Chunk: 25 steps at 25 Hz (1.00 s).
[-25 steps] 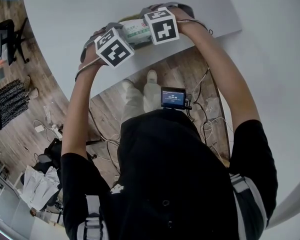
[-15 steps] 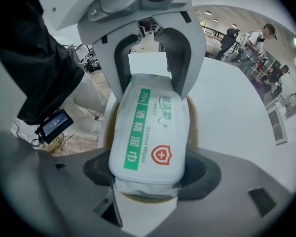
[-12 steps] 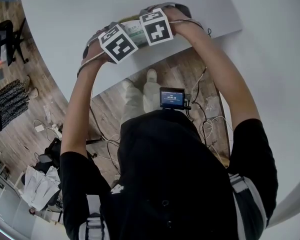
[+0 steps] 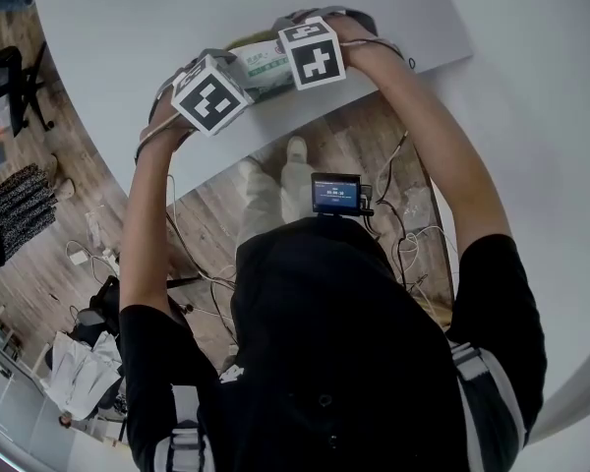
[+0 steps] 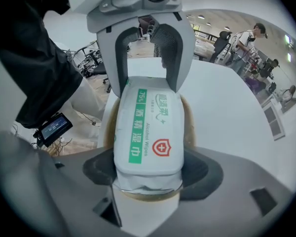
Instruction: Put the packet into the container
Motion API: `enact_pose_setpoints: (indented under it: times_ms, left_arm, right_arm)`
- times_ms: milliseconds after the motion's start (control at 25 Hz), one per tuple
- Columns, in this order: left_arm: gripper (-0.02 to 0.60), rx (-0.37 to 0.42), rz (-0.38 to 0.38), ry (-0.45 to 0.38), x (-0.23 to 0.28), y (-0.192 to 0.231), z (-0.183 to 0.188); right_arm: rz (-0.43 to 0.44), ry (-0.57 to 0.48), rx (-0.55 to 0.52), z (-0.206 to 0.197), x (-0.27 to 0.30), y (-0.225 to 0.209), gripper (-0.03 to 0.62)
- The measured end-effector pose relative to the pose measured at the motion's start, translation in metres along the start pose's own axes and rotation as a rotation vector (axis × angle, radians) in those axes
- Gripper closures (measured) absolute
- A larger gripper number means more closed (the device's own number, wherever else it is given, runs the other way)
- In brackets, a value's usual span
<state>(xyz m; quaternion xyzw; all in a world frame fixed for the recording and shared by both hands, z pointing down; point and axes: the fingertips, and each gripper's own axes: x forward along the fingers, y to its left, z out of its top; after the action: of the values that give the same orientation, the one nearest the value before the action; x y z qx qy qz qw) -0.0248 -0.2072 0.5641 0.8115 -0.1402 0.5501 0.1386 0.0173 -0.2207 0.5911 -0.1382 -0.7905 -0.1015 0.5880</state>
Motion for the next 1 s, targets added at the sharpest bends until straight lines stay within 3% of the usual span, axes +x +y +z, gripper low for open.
enact_pose_setpoints:
  times_ms: [440, 760, 1000]
  left_arm:
    - [0.313, -0.016, -0.031, 0.02, -0.017, -0.003, -0.003]
    - [0.35, 0.012, 0.005, 0.001, -0.002, 0.008, -0.004]
    - [0.356, -0.01, -0.016, 0.013, 0.025, -0.004, -0.015]
  right_arm:
    - [-0.017, 0.026, -0.037, -0.002, -0.003, -0.001, 0.252]
    - [-0.02, 0.054, -0.036, -0.003, 0.0, -0.006, 0.252]
    - [-0.017, 0.1, -0.053, -0.006, 0.007, -0.001, 0.252]
